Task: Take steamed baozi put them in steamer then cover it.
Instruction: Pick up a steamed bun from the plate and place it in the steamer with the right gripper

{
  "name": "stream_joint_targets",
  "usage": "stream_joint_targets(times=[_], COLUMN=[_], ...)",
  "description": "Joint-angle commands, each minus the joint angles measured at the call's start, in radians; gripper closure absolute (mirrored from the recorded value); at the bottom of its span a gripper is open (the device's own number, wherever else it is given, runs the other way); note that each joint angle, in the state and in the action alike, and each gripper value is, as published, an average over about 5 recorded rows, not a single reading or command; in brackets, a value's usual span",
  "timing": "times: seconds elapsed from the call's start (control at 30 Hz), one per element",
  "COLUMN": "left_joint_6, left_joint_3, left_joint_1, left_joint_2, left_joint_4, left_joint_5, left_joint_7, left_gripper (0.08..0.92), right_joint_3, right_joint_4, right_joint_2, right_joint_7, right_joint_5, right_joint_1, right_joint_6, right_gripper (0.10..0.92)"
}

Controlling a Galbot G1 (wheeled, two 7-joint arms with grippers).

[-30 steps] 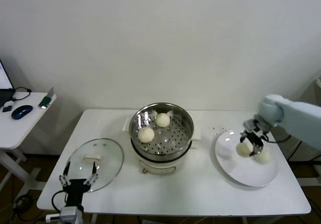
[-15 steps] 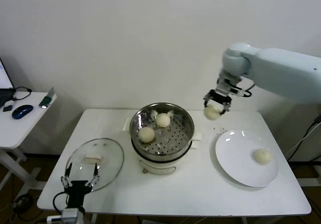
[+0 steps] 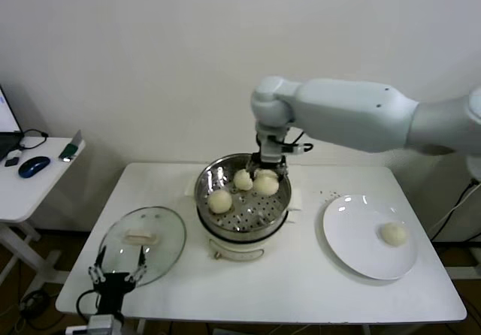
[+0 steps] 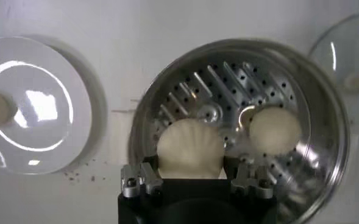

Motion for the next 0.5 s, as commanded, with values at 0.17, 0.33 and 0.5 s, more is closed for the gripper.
stream_joint_targets(times=[0.17, 0.33, 0.5], left_joint_6=[0.001, 0.001, -0.005], left_joint_3=[-0.003, -0.001, -0.002], left_joint_1=[-0.003, -0.009, -0.016], left_joint_2=[0.005, 0.003, 0.003], left_joint_4=[0.007, 0.017, 0.035], left_joint_5=[-0.014, -0.011, -0.011], left_joint_7=[0.004, 0.006, 0.005], left_gripper=[0.177, 0.177, 0.177], right_joint_3=[-0.017, -0.019, -0.018], right_joint_4=[-0.003, -0.011, -0.018], right_joint_2=[0.127, 0.130, 0.129], right_joint_7=[0.001, 0.008, 0.014], right_joint_5=[-0.072, -0.072, -0.082], right_joint_1=[-0.135, -0.149, -0.161], right_joint_6=[0.045, 0.042, 0.028], right_gripper=[0.338, 0.338, 0.334])
